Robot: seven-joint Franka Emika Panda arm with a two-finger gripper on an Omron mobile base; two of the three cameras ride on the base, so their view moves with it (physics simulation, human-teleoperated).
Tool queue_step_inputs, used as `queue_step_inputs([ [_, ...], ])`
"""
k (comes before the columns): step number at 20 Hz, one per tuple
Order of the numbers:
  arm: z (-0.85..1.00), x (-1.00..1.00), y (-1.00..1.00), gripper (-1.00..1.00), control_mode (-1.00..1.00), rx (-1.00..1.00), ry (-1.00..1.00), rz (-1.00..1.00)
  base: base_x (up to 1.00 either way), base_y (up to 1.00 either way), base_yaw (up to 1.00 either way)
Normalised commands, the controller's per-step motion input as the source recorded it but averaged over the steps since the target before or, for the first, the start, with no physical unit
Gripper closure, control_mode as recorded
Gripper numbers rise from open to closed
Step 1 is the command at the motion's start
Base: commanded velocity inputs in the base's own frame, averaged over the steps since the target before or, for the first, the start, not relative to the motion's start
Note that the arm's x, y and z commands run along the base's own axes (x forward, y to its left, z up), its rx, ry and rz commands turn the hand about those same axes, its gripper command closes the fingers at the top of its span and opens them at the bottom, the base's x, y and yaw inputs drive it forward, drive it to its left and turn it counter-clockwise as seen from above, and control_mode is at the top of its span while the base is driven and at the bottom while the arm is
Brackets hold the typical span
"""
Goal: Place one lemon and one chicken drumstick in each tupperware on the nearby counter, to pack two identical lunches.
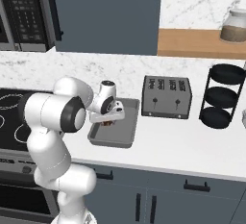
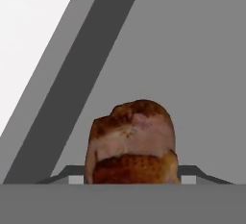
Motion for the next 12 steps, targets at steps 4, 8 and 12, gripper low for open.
queue_step_inputs([
  [4, 0.1, 0.16, 0.0, -1.0, -1.0, -0.01, -0.02, 0.04, 0.0, 0.0, 0.0],
  [8, 0.12, 0.07, 0.0, -1.0, -1.0, -0.03, -0.11, 0.08, 0.0, 0.0, 0.0],
  [12, 0.23, 0.01, 0.0, -1.0, -1.0, -0.03, -0.12, 0.1, 0.0, 0.0, 0.0],
])
